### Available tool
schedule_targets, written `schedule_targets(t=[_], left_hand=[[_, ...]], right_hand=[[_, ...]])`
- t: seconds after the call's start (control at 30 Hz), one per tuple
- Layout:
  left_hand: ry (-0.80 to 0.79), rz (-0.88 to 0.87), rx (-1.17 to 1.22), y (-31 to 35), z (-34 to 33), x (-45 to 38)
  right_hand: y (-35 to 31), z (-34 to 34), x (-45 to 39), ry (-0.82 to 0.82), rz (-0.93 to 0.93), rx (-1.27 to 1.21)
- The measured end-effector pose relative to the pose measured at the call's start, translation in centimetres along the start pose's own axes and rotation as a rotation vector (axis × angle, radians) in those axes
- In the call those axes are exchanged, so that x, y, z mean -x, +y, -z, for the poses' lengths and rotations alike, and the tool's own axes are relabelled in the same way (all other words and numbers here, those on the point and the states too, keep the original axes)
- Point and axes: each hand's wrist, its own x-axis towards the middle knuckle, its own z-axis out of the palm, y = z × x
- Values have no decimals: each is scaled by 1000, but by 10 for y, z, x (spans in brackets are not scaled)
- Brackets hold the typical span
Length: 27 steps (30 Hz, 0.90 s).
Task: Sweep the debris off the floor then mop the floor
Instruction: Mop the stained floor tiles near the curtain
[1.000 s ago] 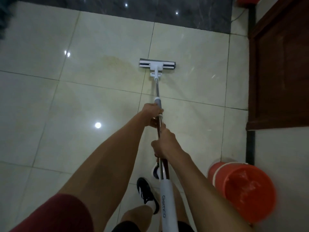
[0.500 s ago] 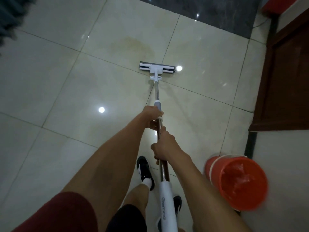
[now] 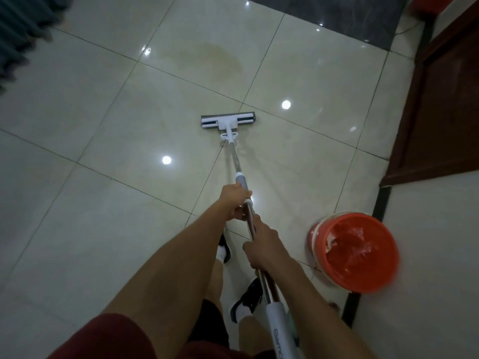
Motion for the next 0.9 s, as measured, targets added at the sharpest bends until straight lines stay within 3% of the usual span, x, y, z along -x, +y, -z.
schedule_targets(t=[0.17,0.37,0.9], left_hand=[[38,-58,-4,1,-16,-13],[49,-62,-23,53,-10,-48],[-5,-103,7,271,99,-158]], right_hand=[[18,-1,-14,179,37,-88],[-10,25,-64,188,50,-19],[-212,100,-226,179,37,-14]])
